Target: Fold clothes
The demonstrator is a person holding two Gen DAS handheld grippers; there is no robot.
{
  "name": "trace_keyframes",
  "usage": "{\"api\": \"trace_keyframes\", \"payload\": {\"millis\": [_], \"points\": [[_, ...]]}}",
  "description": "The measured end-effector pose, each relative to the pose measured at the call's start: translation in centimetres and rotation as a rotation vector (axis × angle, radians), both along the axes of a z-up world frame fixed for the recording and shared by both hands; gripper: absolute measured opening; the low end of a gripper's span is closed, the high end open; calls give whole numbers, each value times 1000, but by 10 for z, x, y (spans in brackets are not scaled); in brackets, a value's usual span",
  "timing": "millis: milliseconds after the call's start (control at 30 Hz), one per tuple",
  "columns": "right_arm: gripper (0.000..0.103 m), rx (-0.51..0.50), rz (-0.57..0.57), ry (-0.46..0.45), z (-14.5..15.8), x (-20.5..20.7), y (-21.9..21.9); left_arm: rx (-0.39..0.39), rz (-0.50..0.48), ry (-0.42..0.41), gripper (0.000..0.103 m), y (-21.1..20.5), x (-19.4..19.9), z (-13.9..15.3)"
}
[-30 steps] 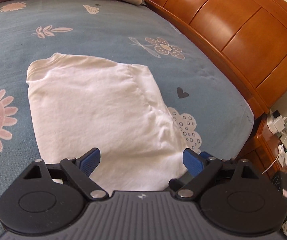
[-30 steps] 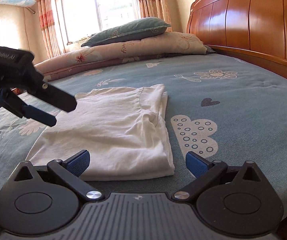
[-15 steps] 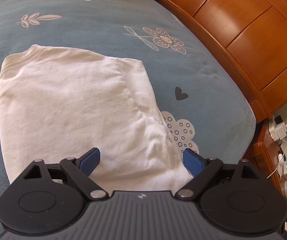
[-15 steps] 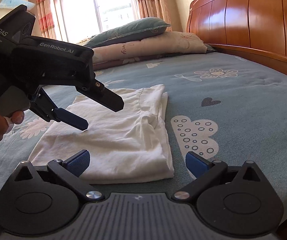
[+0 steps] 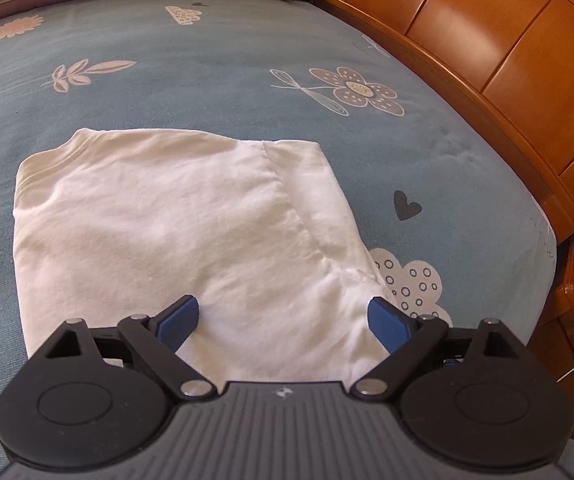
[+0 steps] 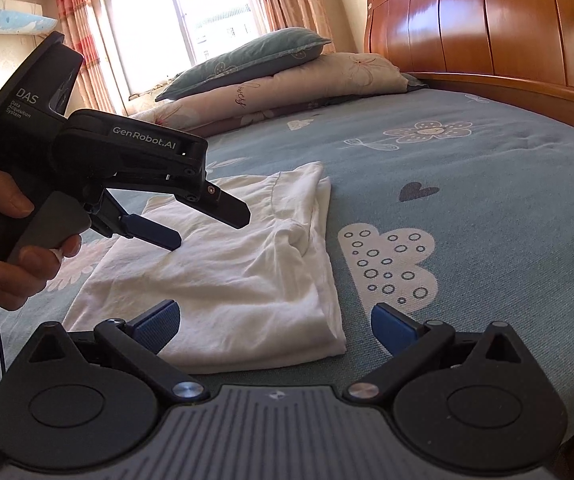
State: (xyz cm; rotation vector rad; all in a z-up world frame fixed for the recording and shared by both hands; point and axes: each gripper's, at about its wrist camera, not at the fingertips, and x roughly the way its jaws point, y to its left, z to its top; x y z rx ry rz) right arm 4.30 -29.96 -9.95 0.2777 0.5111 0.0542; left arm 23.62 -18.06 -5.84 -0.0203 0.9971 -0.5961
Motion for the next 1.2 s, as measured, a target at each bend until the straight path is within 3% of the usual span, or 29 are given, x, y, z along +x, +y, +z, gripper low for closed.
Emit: {"api": "trace_keyframes", "payload": {"millis": [367, 567, 767, 867, 1033, 1200], "points": [[103, -4, 4, 15, -2, 2, 2, -23, -9, -91, 91, 38, -51, 18], [103, -10, 3, 28, -3, 3, 3, -6, 5, -21, 91, 49, -62, -7], [103, 0, 8, 39, -3, 2, -1, -71, 57, -87, 91, 74, -57, 20], [103, 86, 42, 66, 3, 9, -11, -88, 115, -82, 91, 92, -46, 22], [103, 297, 101, 106, 15, 40, -43, -157, 221, -1, 91, 122, -25, 5], [103, 447, 115, 201, 21, 91, -80, -297, 278, 108, 91, 144, -8, -17]]}}
